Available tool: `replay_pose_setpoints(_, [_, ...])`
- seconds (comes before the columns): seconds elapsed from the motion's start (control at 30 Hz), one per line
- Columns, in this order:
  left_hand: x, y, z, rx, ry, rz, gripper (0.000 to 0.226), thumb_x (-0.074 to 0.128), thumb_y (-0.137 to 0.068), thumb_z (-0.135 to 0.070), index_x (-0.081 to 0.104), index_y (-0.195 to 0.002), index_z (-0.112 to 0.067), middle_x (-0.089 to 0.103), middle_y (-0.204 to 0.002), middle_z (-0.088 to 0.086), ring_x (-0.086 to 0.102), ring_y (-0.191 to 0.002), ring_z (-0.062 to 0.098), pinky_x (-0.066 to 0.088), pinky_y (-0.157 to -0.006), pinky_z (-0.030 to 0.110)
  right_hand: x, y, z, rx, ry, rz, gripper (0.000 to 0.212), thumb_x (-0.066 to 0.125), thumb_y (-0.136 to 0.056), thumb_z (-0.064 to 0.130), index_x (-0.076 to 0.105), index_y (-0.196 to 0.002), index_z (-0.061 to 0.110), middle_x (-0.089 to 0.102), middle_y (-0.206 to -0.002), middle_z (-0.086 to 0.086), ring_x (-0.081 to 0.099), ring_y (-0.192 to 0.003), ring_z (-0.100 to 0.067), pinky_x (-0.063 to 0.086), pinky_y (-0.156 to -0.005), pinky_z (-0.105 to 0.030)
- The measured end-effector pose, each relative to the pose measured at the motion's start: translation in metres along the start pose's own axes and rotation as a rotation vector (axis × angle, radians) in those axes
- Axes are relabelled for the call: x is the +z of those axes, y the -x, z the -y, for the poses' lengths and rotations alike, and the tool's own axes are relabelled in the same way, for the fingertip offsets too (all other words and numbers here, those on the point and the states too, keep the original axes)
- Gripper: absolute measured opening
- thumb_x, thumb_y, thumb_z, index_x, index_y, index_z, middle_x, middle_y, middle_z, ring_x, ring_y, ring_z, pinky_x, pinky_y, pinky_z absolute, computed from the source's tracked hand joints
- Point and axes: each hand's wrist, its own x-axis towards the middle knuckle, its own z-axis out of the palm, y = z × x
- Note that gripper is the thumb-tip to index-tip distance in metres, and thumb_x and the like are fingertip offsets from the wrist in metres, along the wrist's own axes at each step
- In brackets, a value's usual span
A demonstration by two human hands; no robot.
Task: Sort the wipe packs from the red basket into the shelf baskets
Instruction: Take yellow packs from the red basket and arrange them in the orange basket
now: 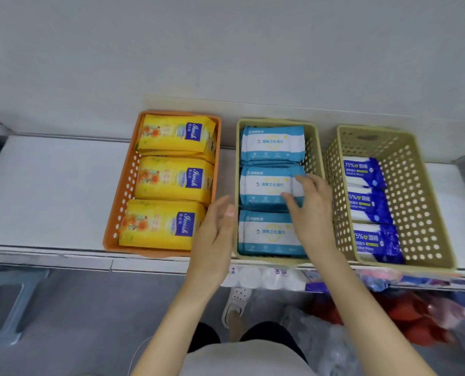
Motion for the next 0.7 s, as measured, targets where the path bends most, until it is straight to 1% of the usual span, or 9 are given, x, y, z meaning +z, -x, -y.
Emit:
replay_pose_setpoints(0.07, [-0.024,0.009,0.003,-0.023,0.087,0.014,0.028,0.039,-0.099,-0.039,0.052,-0.122,-0.031,0.065,-0.117,-0.004,0.063,-0.107,0.005,0.047,-0.094,0.024,-0.013,0.009,0.004,0.034,-0.043,-0.095,0.042,0.065,-0.088,0.019,0.057,-0.126,0.002,0.050,-0.131,-0.016,0.043,-0.124,-0.030,0.030,-0.105,-0.032])
replay_pose_setpoints(0.13, [-0.055,0.022,0.006,-0.030,0.179,0.003,0.025,0.036,-0.101,-0.025,0.055,-0.119,-0.023,0.069,-0.110,0.007,0.068,-0.097,0.012,0.052,-0.087,0.024,-0.024,0.028,0.020,0.035,-0.107,-0.162,0.040,0.064,-0.089,0.021,0.058,-0.125,0.004,0.055,-0.126,-0.012,0.049,-0.119,-0.025,0.033,-0.101,-0.027])
replay_pose_setpoints(0.2, [-0.092,0.040,0.012,-0.001,0.216,-0.060,0.029,0.039,-0.099,-0.024,0.057,-0.119,-0.013,0.070,-0.104,0.009,0.070,-0.092,0.016,0.055,-0.082,0.022,-0.023,0.058,0.055,0.031,-0.282,-0.117,0.036,0.064,-0.089,0.021,0.059,-0.123,0.009,0.059,-0.115,-0.004,0.057,-0.107,-0.019,0.043,-0.094,-0.027])
replay_pose_setpoints(0.23, [-0.113,0.051,0.017,0.008,0.228,-0.099,0.032,0.041,-0.096,-0.029,0.059,-0.117,-0.012,0.071,-0.102,0.009,0.070,-0.092,0.017,0.055,-0.082,0.022,-0.018,0.078,0.079,0.009,-0.373,-0.065,0.034,0.065,-0.089,0.021,0.060,-0.121,0.013,0.059,-0.111,0.000,0.059,-0.102,-0.016,0.046,-0.091,-0.028])
replay_pose_setpoints(0.3, [-0.157,0.074,0.028,0.014,0.248,-0.181,0.037,0.045,-0.088,-0.038,0.061,-0.112,-0.014,0.072,-0.100,0.008,0.070,-0.092,0.019,0.056,-0.081,0.024,0.002,0.121,0.131,-0.079,-0.487,0.072,0.031,0.066,-0.087,0.025,0.061,-0.118,0.023,0.061,-0.108,0.007,0.060,-0.100,-0.007,0.048,-0.087,-0.024])
replay_pose_setpoints(0.43, [-0.255,0.130,0.060,0.023,0.224,-0.377,0.027,0.054,-0.090,-0.041,0.063,-0.105,-0.021,0.072,-0.100,0.001,0.070,-0.092,0.012,0.055,-0.083,0.022,0.063,0.204,0.225,-0.229,-0.612,0.397,0.033,0.063,-0.082,0.036,0.055,-0.114,0.039,0.060,-0.112,0.014,0.060,-0.098,0.001,0.046,-0.084,-0.017])
replay_pose_setpoints(0.6, [-0.363,0.215,0.109,-0.011,0.253,-0.732,0.035,0.059,-0.082,-0.052,0.065,-0.104,-0.025,0.074,-0.095,-0.005,0.069,-0.091,0.008,0.055,-0.082,0.022,0.126,0.277,0.304,-0.345,-0.617,0.768,0.035,0.062,-0.081,0.036,0.054,-0.114,0.043,0.056,-0.112,0.018,0.058,-0.098,-0.001,0.045,-0.083,-0.015])
replay_pose_setpoints(0.63, [-0.377,0.231,0.121,-0.030,0.284,-0.815,0.033,0.062,-0.084,-0.051,0.065,-0.103,-0.024,0.074,-0.094,-0.003,0.069,-0.092,0.010,0.055,-0.080,0.020,0.136,0.287,0.317,-0.374,-0.605,0.822,0.036,0.063,-0.081,0.035,0.056,-0.116,0.041,0.057,-0.112,0.016,0.058,-0.099,-0.002,0.045,-0.085,-0.016])
replay_pose_setpoints(0.7, [-0.399,0.258,0.144,-0.079,0.357,-0.964,0.023,0.056,-0.089,-0.036,0.064,-0.104,-0.020,0.072,-0.097,-0.001,0.069,-0.095,0.014,0.055,-0.078,0.017,0.155,0.303,0.346,-0.424,-0.567,0.911,0.037,0.063,-0.080,0.036,0.057,-0.117,0.038,0.057,-0.113,0.017,0.057,-0.101,-0.003,0.044,-0.087,-0.018])
